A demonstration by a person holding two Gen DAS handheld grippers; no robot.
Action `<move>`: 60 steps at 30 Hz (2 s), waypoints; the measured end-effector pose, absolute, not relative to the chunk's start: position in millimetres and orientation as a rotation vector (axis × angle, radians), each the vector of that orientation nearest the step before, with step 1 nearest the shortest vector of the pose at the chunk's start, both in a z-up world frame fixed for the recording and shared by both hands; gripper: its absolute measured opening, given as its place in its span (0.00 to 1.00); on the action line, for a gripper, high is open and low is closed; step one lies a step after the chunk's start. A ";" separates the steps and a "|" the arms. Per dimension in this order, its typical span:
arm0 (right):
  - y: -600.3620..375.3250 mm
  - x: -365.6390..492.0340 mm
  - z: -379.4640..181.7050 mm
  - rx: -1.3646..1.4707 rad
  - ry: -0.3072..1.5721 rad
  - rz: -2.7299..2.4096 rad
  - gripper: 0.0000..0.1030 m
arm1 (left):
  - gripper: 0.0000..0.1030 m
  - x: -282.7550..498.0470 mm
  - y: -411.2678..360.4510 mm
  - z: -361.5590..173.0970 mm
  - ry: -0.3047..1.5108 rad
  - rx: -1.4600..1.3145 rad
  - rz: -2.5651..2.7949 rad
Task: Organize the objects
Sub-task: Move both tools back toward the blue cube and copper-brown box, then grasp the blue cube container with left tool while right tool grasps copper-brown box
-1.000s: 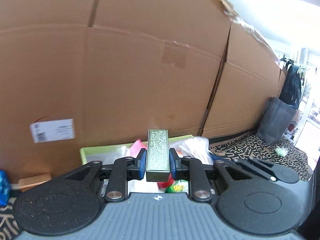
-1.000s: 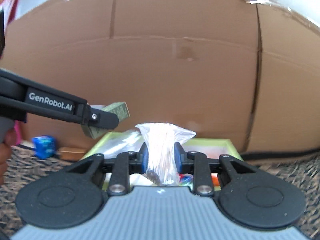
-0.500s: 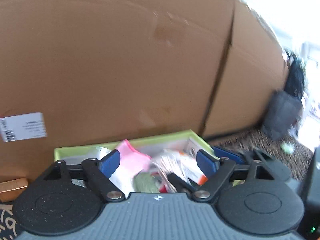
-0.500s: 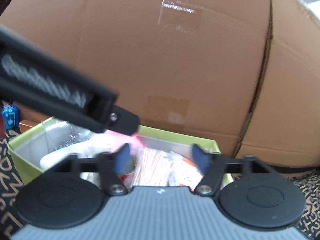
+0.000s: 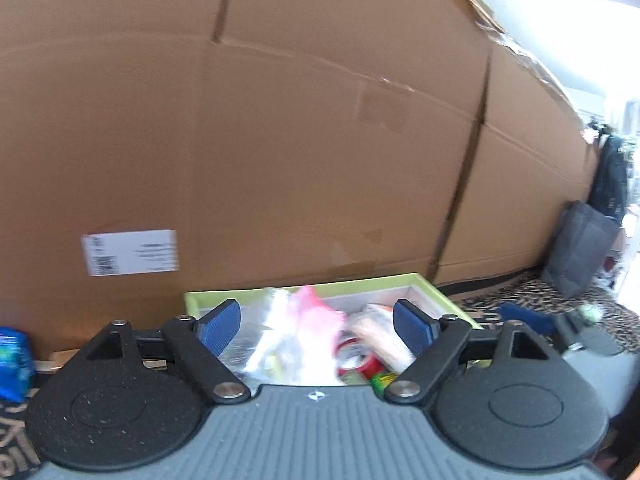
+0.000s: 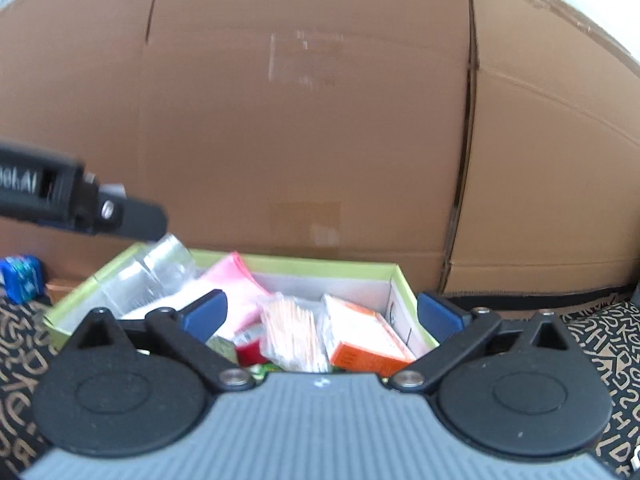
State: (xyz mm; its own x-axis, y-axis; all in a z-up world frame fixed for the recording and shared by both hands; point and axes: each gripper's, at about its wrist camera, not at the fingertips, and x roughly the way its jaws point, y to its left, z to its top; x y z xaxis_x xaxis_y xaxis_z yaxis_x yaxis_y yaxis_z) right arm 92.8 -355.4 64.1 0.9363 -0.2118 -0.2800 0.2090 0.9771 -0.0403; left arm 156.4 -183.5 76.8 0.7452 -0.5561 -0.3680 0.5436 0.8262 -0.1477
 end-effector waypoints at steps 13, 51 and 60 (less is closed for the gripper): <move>-288.3 52.8 109.5 -0.056 0.164 -0.054 1.00 | 0.84 129.7 -80.5 75.2 0.429 -0.060 -0.415; -121.0 254.3 -6.6 -0.096 0.631 0.081 1.00 | 0.57 276.8 37.8 -9.6 0.540 -0.036 -0.214; -125.4 269.2 -11.1 -0.035 0.641 0.069 0.80 | 0.61 278.4 62.5 -10.9 0.566 -0.153 -0.197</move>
